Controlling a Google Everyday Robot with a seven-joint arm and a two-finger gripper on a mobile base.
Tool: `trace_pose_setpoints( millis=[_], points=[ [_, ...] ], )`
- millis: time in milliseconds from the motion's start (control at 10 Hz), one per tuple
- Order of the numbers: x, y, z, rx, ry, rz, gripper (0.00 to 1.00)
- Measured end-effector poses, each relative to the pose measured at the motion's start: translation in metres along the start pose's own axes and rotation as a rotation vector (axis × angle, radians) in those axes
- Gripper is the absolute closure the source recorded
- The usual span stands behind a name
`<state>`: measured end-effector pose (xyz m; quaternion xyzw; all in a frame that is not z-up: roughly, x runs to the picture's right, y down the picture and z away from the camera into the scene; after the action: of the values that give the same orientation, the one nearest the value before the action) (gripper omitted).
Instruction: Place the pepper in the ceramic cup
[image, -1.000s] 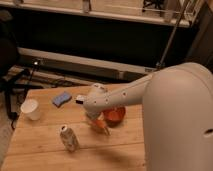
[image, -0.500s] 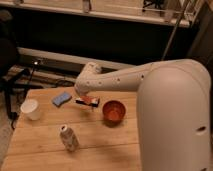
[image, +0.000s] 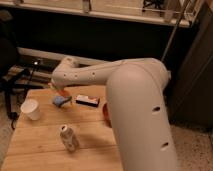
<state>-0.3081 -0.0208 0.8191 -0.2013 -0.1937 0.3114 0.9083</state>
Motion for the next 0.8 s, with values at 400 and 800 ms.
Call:
trace_pose_setpoints(
  millis=[400,800],
  points=[
    [-0.073,0.040,-0.003,-0.057,-0.112,-0.107,1.00],
    [-0.113,0.070,-0.011,-0.130,-0.240,-0.144,1.00]
  ],
)
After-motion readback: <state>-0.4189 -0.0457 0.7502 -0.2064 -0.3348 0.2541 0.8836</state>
